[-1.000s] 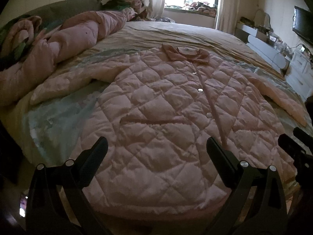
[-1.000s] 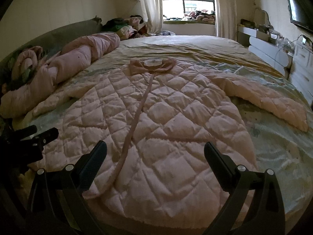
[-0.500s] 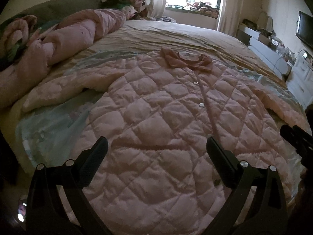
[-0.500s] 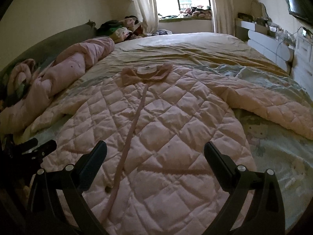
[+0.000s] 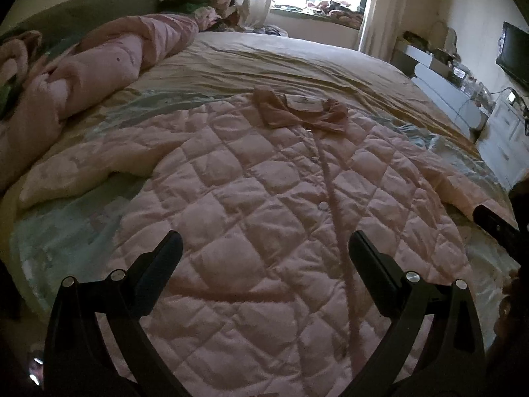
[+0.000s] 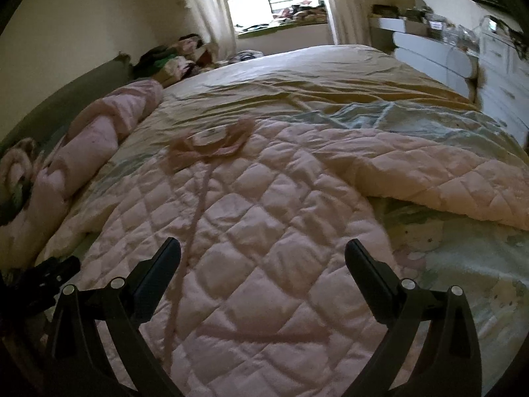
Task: Fold large clothes
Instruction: 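Move the right tool to the jacket sleeve and grasp its cuff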
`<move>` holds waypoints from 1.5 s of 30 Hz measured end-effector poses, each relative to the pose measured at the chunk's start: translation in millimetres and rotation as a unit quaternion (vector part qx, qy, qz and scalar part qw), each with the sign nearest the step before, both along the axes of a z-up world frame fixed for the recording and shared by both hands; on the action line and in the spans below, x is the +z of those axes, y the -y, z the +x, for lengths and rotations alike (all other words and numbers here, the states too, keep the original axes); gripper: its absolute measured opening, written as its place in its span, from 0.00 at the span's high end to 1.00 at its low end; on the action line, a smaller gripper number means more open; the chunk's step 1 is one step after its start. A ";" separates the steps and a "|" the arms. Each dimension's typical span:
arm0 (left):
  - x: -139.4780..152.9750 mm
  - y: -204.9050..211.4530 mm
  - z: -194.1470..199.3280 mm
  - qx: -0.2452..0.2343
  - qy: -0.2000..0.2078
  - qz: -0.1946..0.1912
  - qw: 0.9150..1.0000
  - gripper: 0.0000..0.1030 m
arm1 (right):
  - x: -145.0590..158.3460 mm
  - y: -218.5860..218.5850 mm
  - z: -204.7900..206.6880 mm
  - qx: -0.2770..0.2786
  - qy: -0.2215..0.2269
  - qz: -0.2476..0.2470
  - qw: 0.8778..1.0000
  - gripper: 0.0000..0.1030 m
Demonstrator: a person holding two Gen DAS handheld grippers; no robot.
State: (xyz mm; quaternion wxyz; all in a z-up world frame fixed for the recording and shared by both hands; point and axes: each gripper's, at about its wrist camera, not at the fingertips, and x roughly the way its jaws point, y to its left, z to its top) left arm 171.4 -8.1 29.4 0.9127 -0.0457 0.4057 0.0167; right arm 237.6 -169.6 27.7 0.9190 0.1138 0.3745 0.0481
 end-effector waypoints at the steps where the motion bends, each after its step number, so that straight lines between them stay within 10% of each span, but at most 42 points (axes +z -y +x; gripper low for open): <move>1: 0.2 3.5 6.0 -0.002 -0.001 0.005 1.000 0.08 | -0.6 5.0 2.6 -0.006 0.000 0.001 1.000 0.04; 21: -27.4 52.1 85.8 -0.039 -0.035 0.005 0.999 0.08 | -66.5 140.2 38.2 -0.190 -0.072 0.025 0.979 0.04; 33: -53.2 74.6 106.1 -0.051 -0.052 0.027 0.997 0.08 | -115.3 236.1 30.8 -0.312 -0.115 0.094 0.938 0.04; 45: -63.1 65.2 112.4 -0.033 -0.066 0.048 0.996 0.08 | -129.0 321.3 43.6 -0.389 -0.064 0.160 0.905 0.05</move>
